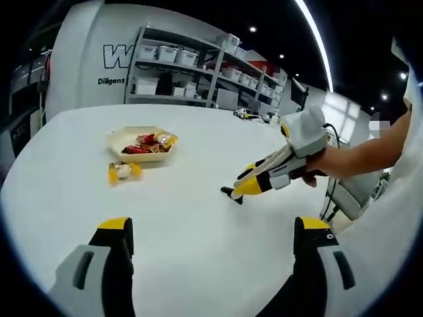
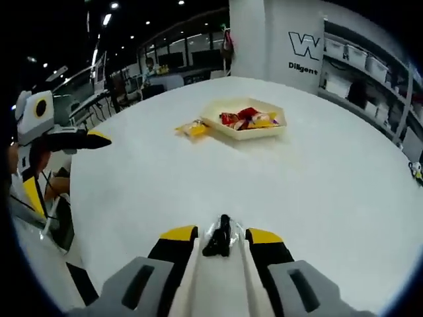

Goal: Place the target food into the container with the food tongs after gripping and lifting it, then release it inside without dropping or visibly crushing the food.

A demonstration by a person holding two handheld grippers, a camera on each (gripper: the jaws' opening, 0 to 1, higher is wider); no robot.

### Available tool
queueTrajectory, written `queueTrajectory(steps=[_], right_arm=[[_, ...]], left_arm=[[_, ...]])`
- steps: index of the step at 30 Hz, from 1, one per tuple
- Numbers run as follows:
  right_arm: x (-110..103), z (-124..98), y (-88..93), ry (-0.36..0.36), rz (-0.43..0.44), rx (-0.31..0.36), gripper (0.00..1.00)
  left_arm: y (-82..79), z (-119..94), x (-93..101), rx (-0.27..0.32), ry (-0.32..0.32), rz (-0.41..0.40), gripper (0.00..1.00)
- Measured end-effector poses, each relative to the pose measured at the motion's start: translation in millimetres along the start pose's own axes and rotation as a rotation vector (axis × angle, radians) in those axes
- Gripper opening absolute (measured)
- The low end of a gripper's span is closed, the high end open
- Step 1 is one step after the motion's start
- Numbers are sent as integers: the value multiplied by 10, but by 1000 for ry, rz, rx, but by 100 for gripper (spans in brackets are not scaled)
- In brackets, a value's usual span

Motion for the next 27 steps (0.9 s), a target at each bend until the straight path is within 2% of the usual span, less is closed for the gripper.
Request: queueTrajectory(steps=[3,14,20,26,27], right_arm=[[-16,10,50,3,4,-17,24],[-21,31,10,1,15,-9,23],[-58,34,-6,-12,-13,-19,18],[-3,34,5,-21,78,-19,16],[-1,34,5,-25,121,-16,16]], left_arm=[[-15,-4,-9,3,0,-3,98],[-22,-25,-31,-1,-3,-3,97],[-17,-18,-16,-7,2,1,97],[-15,-8,19,-9,5,6,97],[-16,-10,28,-8,5,7,97]])
Point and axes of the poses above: the point that each gripper's makers call its tool centre point, and the gripper's own axes: z roughly forward along the fingers, x roughly to its right, y roughly out of its underside, the point moved 3 cm from there along -z, roughly backward along the fingers, and after that the axes turned 13 degrees about -z, right-handed, at the moved point
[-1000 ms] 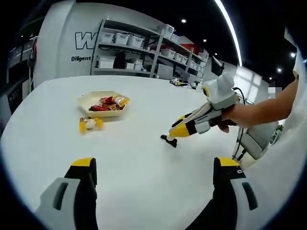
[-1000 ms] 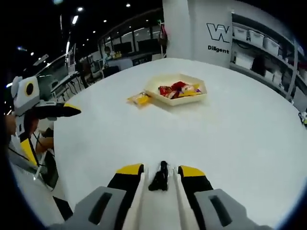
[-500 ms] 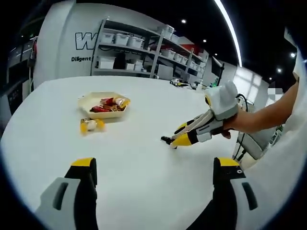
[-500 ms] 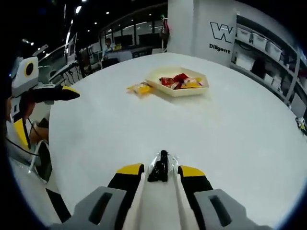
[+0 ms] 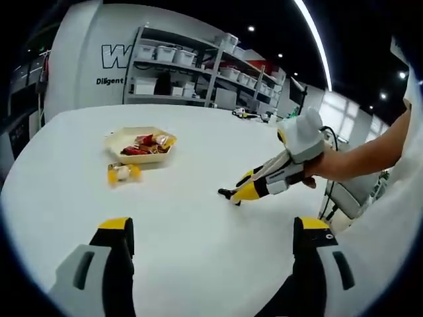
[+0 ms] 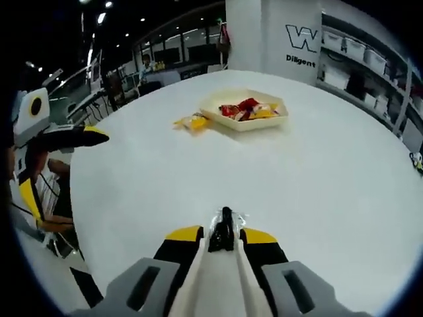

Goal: Place the target food into the container with the food tongs after gripping and lifting it, then release it inside without dropping or visibly crushing the food.

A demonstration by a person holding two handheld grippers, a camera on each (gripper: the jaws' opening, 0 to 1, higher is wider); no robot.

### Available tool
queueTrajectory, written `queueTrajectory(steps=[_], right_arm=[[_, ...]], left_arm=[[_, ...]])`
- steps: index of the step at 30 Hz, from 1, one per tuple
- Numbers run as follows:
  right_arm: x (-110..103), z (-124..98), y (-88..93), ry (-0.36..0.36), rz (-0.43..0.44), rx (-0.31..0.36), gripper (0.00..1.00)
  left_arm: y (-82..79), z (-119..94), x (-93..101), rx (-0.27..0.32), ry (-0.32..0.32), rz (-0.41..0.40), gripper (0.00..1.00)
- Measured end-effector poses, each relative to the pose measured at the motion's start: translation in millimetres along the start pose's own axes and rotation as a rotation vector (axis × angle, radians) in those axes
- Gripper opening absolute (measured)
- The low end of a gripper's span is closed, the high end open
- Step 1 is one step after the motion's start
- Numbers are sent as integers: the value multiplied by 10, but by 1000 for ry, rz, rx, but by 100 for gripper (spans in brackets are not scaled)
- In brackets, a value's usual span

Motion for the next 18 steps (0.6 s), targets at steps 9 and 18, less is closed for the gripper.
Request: queueTrajectory(steps=[9,18], right_arm=[[188,-129,-133,11,130,67,17],[312,-208,-394,19,176,138,17]], left_arm=[[-23,-45,-27,3,-8,0,97],[-12,-43,-31,5,-6,-8,97]])
Point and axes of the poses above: the point that each gripper's makers call its tool centre point, and the gripper's own axes: z roughly forward along the fingers, x roughly to its right, y roughly out of its underside, the point moved 3 cm from there along -z, roughly backward along the fingers, and after that the axes turned 13 degrees about -z, right-handed, at the moved point
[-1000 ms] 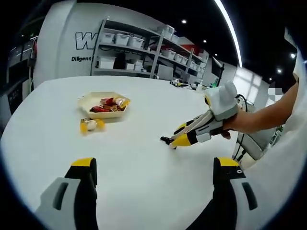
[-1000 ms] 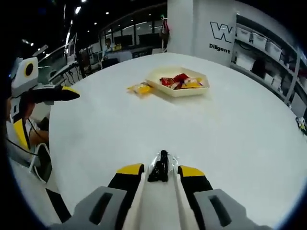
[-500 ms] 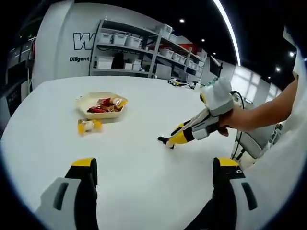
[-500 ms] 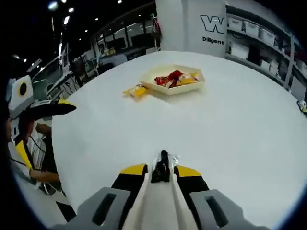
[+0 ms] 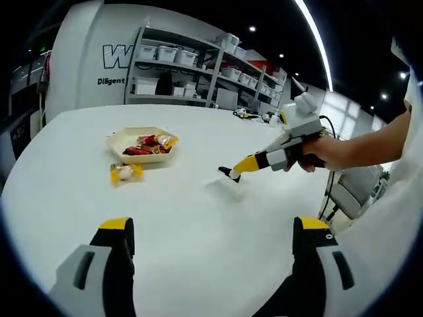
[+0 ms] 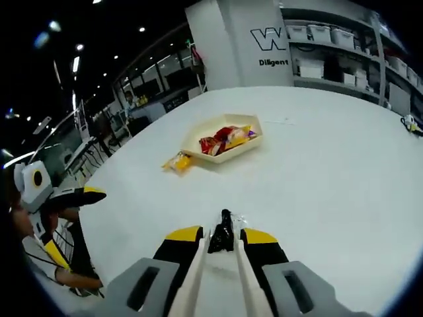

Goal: Place the target food into the container with the food tongs after gripping and lifting it, then release it inside without dropping or visibly crushing the food.

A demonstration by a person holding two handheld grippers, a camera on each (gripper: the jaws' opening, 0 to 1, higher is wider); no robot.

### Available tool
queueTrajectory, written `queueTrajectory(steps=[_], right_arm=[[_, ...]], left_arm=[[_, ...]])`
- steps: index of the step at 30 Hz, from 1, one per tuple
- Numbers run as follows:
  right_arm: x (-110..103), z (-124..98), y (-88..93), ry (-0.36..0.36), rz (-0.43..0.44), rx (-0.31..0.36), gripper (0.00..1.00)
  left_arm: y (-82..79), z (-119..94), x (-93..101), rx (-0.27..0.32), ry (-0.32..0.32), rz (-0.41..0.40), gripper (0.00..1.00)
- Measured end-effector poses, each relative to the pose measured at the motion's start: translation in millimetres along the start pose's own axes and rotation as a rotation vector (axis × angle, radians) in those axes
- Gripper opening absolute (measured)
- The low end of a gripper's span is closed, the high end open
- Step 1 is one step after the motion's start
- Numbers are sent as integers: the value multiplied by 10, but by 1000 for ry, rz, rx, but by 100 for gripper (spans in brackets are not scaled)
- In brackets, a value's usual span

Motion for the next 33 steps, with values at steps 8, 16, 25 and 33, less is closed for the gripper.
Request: queueTrajectory(steps=[8,16,25,33], right_arm=[[31,49,-314,-8,-22,41,17],[37,241,-726,-24,-78,70,18],[46,476,-1209,-36,-130,108,16],[40,624,-1397,-52,-177,100,17]], left_arm=[[-34,-11,-13,8,0,1,96],[-73,-63,-83,23,-15,-7,96],[-114,-131,-162,33,-31,-20,96],[-190,-150,-207,51,-44,-26,96]])
Point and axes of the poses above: the point that each gripper's makers call its tool centre point, and the gripper's own axes: z roughly forward along the fingers, x roughly to its right, y roughly out of its underside, the point moved 3 cm from there along -z, roughly backward along the fingers, and after that the axes turned 13 degrees about -z, right-handed, at the moved point
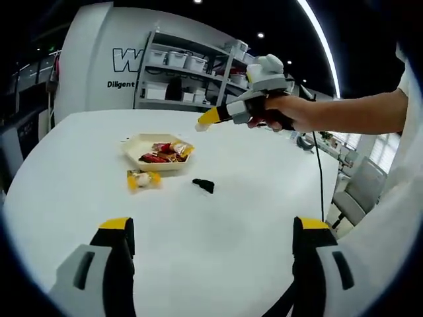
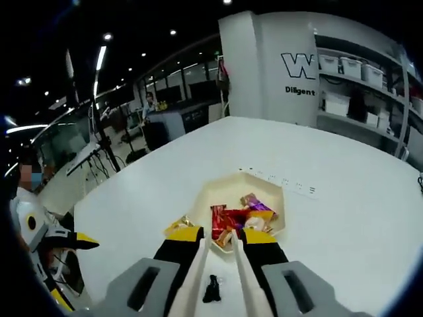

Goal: Place the target food into the container with the food tongs after gripping and lifting it, then release it inside without dropping or visibly crushing the food.

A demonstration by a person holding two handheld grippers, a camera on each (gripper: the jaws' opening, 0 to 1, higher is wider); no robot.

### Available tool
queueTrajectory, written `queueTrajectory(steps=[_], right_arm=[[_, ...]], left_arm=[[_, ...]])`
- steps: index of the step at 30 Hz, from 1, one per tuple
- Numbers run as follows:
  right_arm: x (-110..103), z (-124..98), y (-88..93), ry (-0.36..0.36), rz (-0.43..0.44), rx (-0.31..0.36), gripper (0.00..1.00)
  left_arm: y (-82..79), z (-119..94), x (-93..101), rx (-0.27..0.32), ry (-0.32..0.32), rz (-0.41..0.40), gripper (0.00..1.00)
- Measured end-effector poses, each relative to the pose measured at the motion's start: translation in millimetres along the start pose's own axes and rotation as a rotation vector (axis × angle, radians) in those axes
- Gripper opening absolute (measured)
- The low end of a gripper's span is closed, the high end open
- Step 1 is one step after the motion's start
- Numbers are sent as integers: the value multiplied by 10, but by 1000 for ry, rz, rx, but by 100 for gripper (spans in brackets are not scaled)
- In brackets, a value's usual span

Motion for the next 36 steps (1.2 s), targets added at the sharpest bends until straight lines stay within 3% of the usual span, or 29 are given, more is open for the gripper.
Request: queueTrajectory(steps=[12,24,36], right_arm=[[0,5,331,-11,5,-45,19],[-269,69,847,-84,-33,-126,21],[-393,125,1040,-103,-96,-168,23]], left_arm=[[10,21,5,-6,2,0,97],[30,14,30,-18,10,2,97],[50,28,42,-27,17,10,99]])
Point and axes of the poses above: the point that each gripper's makers call its tool centre point, and the gripper's own axes: z roughly forward along the fingers, x roughly to its right, y roughly out of its underside, the point moved 3 cm from there along -z, roughly backward along the fingers, and after that the axes turned 13 degrees about -z, right-handed, at the moved point
